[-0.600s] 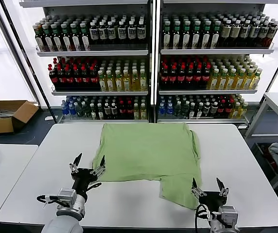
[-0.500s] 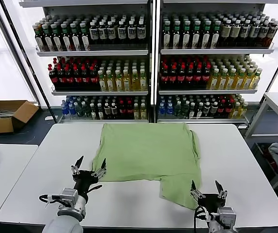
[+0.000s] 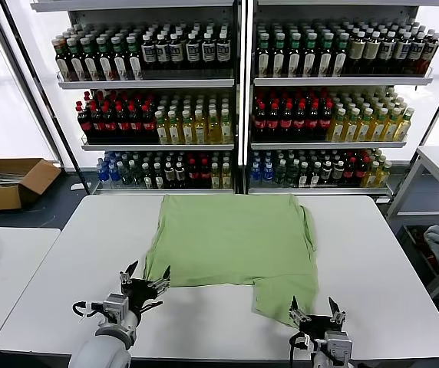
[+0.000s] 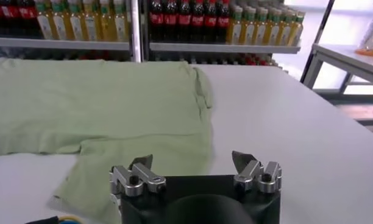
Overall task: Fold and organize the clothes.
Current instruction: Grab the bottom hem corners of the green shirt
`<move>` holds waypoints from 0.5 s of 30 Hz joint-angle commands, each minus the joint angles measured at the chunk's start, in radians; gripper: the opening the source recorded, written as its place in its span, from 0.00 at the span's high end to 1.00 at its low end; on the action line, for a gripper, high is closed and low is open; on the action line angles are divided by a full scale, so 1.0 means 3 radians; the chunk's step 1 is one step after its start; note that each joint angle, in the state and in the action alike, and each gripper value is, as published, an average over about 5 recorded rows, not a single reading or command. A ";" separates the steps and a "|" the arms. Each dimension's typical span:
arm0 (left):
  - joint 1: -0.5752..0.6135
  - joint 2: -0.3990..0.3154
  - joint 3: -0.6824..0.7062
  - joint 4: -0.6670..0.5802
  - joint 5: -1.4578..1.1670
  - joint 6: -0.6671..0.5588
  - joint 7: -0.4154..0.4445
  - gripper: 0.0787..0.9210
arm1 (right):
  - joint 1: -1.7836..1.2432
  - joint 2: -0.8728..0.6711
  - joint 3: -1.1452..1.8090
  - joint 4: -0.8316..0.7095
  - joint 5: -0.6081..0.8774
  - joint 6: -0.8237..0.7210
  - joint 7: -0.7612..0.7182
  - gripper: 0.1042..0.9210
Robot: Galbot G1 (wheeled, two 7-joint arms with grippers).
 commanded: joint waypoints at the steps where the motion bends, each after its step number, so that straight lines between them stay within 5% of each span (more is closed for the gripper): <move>1: -0.0169 0.0074 -0.0070 0.0348 -0.0205 0.0102 0.0036 0.12 | 0.0001 0.0032 -0.0092 -0.0035 -0.0014 -0.0018 0.0042 0.12; 15: -0.0223 0.0072 -0.0063 0.0475 -0.0262 0.0087 0.0047 0.12 | -0.0026 0.0077 -0.0099 -0.0104 -0.0029 -0.0056 0.0093 0.12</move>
